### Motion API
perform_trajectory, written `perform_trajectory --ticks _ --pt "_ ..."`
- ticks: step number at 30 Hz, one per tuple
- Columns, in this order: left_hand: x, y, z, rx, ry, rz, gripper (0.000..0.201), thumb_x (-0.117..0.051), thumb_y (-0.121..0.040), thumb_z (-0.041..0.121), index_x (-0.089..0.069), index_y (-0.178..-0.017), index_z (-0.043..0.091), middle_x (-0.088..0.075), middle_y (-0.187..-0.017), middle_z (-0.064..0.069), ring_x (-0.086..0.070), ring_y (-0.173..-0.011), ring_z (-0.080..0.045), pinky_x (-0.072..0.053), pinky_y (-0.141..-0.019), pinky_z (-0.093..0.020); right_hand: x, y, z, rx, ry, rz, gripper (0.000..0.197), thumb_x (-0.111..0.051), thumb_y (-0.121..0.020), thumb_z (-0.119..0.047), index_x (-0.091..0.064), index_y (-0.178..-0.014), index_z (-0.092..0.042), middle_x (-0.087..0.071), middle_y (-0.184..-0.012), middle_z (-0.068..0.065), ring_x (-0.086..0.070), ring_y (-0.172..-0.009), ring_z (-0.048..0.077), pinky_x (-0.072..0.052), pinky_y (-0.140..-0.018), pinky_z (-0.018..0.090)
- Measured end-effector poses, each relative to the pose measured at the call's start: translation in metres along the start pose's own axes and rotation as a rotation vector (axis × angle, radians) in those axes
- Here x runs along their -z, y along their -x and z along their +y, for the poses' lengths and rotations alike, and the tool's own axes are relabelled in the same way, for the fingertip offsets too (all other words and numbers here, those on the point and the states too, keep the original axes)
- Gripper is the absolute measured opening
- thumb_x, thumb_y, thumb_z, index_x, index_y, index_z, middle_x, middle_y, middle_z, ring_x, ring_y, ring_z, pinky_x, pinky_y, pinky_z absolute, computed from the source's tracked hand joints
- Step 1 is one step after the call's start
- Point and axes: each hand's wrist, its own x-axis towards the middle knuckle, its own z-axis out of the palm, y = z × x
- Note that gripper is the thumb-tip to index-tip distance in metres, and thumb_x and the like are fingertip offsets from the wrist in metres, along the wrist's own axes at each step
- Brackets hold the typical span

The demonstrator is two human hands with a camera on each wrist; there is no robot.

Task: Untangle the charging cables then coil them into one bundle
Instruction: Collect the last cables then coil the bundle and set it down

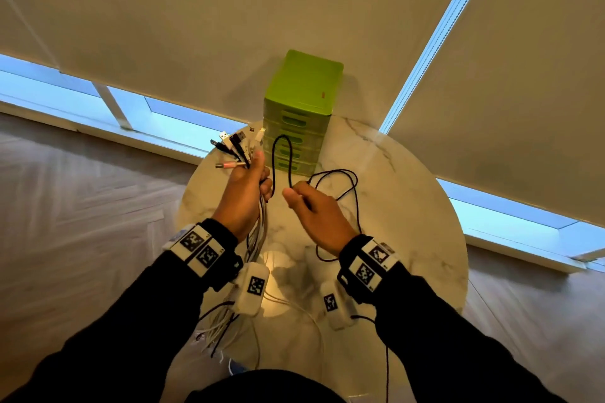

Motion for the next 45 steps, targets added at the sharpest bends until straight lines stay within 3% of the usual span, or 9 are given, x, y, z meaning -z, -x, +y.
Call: perform_trajectory --ticks 8,13,18,23,30,32,36,40,45 --pt "-0.007 0.004 -0.001 0.106 0.063 -0.039 0.044 -0.048 -0.104 0.044 -0.037 -0.067 0.023 -0.028 -0.059 0.003 -0.028 -0.053 -0.011 -0.025 -0.055 -0.03 -0.017 0.008 -0.01 0.212 0.129 -0.146 0.026 -0.038 -0.106 -0.04 -0.057 -0.109 -0.023 -0.066 -0.08 0.003 -0.059 -0.068 0.02 -0.048 -0.063 0.041" --pt "0.001 -0.004 0.011 0.077 0.224 0.049 0.043 -0.036 -0.108 0.041 -0.035 -0.07 0.02 -0.031 -0.057 0.006 -0.033 -0.046 -0.009 -0.033 -0.046 -0.023 -0.003 0.023 0.014 0.069 0.005 -0.365 0.04 -0.033 -0.105 -0.051 -0.048 -0.076 -0.028 -0.055 -0.072 -0.009 -0.052 -0.067 0.007 -0.046 -0.071 0.028" --pt "0.026 -0.017 0.032 0.049 0.306 0.097 0.038 -0.037 -0.108 0.038 -0.036 -0.073 0.023 -0.029 -0.054 0.01 -0.023 -0.041 -0.004 -0.024 -0.04 -0.02 0.012 0.047 0.071 -0.195 -0.073 -0.515 0.05 -0.034 -0.104 -0.054 -0.047 -0.08 -0.012 -0.05 -0.06 -0.006 -0.05 -0.057 0.013 -0.044 -0.072 0.033" --pt "0.027 -0.018 0.036 -0.034 0.233 0.112 0.038 -0.041 -0.108 0.03 -0.032 -0.071 0.022 -0.029 -0.059 0.007 -0.025 -0.046 -0.008 -0.025 -0.047 -0.024 0.027 0.038 0.111 -0.377 0.066 -0.317 0.055 -0.033 -0.102 -0.058 -0.058 -0.095 -0.01 -0.058 -0.062 -0.002 -0.071 -0.067 0.027 -0.051 -0.082 0.041" --pt "-0.018 0.008 -0.007 -0.003 -0.149 -0.044 0.032 -0.045 -0.107 0.033 -0.054 -0.106 0.001 -0.029 -0.067 0.007 -0.028 -0.059 -0.009 -0.024 -0.056 -0.028 0.038 -0.008 0.056 -0.24 -0.115 0.278 0.037 -0.04 -0.105 -0.046 -0.051 -0.087 -0.015 -0.047 -0.068 -0.005 -0.053 -0.069 0.019 -0.056 -0.072 0.052" --pt "-0.031 0.015 -0.013 0.038 -0.147 -0.092 0.026 -0.046 -0.105 0.043 -0.051 -0.089 0.022 -0.024 -0.067 0.005 -0.024 -0.059 -0.012 -0.019 -0.058 -0.037 0.029 -0.01 0.026 -0.119 -0.133 0.226 0.033 -0.037 -0.106 -0.045 -0.048 -0.087 -0.021 -0.048 -0.071 -0.008 -0.05 -0.068 0.014 -0.053 -0.071 0.046" --pt "-0.041 0.015 -0.016 0.112 -0.177 -0.113 0.053 -0.047 -0.094 0.067 -0.043 -0.061 0.025 -0.033 -0.056 0.003 -0.031 -0.054 -0.016 -0.023 -0.058 -0.037 0.013 0.002 0.001 0.039 -0.085 0.06 0.033 -0.032 -0.109 -0.036 -0.057 -0.1 -0.017 -0.063 -0.085 -0.002 -0.057 -0.078 0.013 -0.046 -0.077 0.034" --pt "-0.038 0.009 -0.016 0.09 -0.163 -0.11 0.048 -0.044 -0.106 0.039 -0.049 -0.062 0.019 -0.037 -0.055 -0.001 -0.037 -0.051 -0.015 -0.033 -0.055 -0.032 0.011 0.014 0.004 0.069 -0.123 -0.02 0.029 -0.033 -0.109 -0.029 -0.058 -0.098 -0.019 -0.06 -0.081 -0.01 -0.056 -0.071 -0.001 -0.041 -0.068 0.015" --pt "-0.026 -0.007 -0.007 0.033 -0.012 0.036 0.036 -0.039 -0.108 0.028 -0.042 -0.074 0.018 -0.045 -0.056 0.007 -0.041 -0.052 -0.014 -0.037 -0.055 -0.03 0.01 0.041 0.034 -0.011 -0.031 -0.238 0.044 -0.028 -0.106 -0.05 -0.05 -0.08 -0.021 -0.052 -0.069 -0.005 -0.047 -0.062 0.008 -0.044 -0.068 0.029"
